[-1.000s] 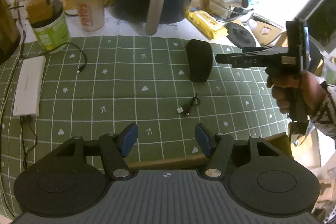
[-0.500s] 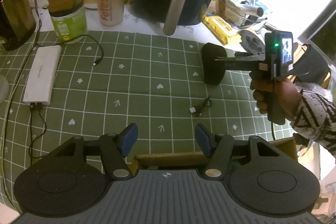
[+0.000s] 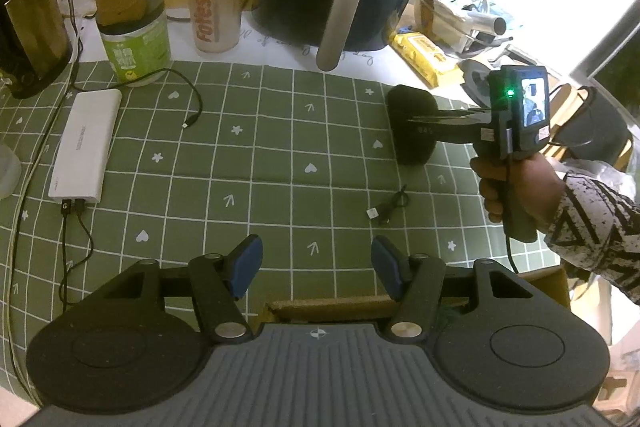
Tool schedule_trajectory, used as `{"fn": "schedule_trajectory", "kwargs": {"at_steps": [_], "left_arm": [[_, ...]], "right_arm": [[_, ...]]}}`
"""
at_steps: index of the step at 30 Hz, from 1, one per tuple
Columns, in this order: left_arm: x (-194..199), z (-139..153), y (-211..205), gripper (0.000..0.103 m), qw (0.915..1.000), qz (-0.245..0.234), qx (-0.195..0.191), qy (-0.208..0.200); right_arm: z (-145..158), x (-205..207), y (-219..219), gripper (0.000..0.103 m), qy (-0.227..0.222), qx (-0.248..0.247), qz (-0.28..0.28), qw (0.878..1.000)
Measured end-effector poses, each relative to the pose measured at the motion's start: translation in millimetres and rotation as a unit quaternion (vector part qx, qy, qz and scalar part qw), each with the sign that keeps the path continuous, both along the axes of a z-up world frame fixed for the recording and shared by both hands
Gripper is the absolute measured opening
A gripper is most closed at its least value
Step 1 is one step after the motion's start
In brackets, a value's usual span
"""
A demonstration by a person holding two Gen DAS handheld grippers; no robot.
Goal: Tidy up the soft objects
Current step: 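Move the right tool to the black foam cylinder and close on it, then grasp the black USB cable with the left tool while the right tool holds the foam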
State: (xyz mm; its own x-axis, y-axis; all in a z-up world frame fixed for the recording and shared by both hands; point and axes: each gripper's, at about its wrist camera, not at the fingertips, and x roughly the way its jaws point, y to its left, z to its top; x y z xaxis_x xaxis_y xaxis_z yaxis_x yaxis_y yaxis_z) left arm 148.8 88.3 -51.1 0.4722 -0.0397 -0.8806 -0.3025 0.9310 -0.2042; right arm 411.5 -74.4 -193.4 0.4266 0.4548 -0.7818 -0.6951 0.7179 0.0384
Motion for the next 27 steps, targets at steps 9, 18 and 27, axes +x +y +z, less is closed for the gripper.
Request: {"fn": "schedule_trajectory", "kwargs": {"at_steps": [9,18,27], "left_arm": [[13.3,4.9,-3.6,0.059,0.9995,-0.030,0.011,-0.008],[31.5,14.4,-14.6,0.059,0.9969,-0.069,0.025,-0.027],[44.2,15.9,-27.2,0.059,0.9941,-0.101,0.023,-0.033]], "right_arm": [[19.7,0.2,-20.2,0.049,0.011,0.016,0.000,1.000],[47.4,-11.5,-47.6,0.049,0.012,0.028,-0.005,1.000],[71.0,-34.3,-78.2,0.049,0.016,0.047,-0.015,0.999]]}}
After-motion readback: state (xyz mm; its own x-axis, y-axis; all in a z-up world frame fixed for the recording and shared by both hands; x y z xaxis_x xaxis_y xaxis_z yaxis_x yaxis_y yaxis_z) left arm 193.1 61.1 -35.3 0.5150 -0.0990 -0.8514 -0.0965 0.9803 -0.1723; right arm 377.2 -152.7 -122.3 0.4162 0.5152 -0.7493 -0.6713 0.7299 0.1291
